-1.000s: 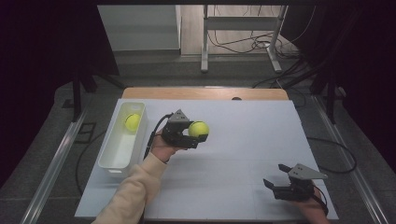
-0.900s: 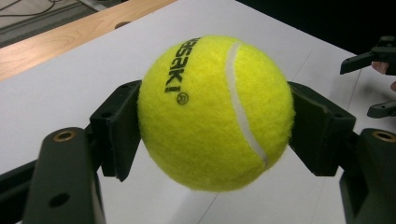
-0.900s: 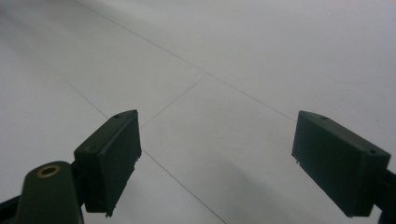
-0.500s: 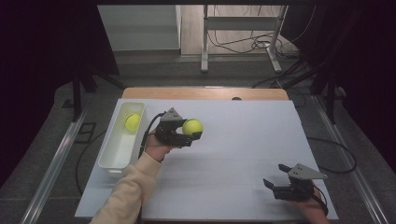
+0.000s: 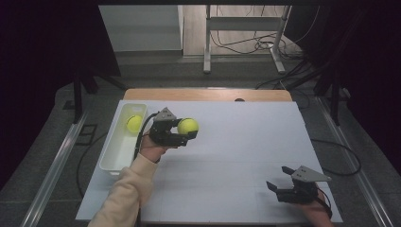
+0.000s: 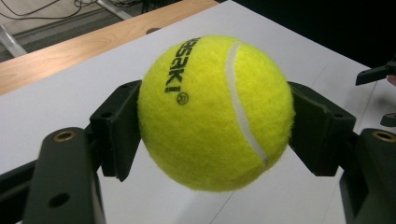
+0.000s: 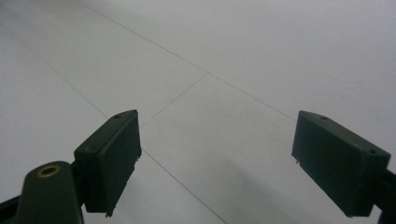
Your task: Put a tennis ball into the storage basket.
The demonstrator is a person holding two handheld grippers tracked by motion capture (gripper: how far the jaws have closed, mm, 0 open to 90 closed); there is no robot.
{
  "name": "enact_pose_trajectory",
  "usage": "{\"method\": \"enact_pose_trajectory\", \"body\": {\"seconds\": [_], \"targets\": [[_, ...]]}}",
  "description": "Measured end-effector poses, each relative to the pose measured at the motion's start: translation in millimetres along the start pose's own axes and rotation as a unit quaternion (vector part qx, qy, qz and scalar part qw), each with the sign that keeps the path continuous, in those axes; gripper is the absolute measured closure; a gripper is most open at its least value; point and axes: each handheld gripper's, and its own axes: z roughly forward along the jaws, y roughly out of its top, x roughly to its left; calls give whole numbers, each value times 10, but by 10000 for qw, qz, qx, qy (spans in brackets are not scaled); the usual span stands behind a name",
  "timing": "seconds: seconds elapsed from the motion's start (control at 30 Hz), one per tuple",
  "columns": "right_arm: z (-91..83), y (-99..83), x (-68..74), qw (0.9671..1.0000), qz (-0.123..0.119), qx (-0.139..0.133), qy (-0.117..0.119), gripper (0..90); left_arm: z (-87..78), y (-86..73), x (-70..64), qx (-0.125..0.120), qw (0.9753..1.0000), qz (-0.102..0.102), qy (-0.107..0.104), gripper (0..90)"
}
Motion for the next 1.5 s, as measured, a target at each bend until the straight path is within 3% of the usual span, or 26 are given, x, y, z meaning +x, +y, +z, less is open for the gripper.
{"method": "enact_pose_trajectory", "body": {"seconds": [0.87, 1.5], "targets": [[0, -2, -2, 10000, -1, 5, -1, 159, -228, -17, 143, -190, 9994, -175, 221, 261], [-1, -1, -2, 10000, 4, -6, 5, 159, -406, -41, 263, -385, 9977, -370, 415, 261]]}}
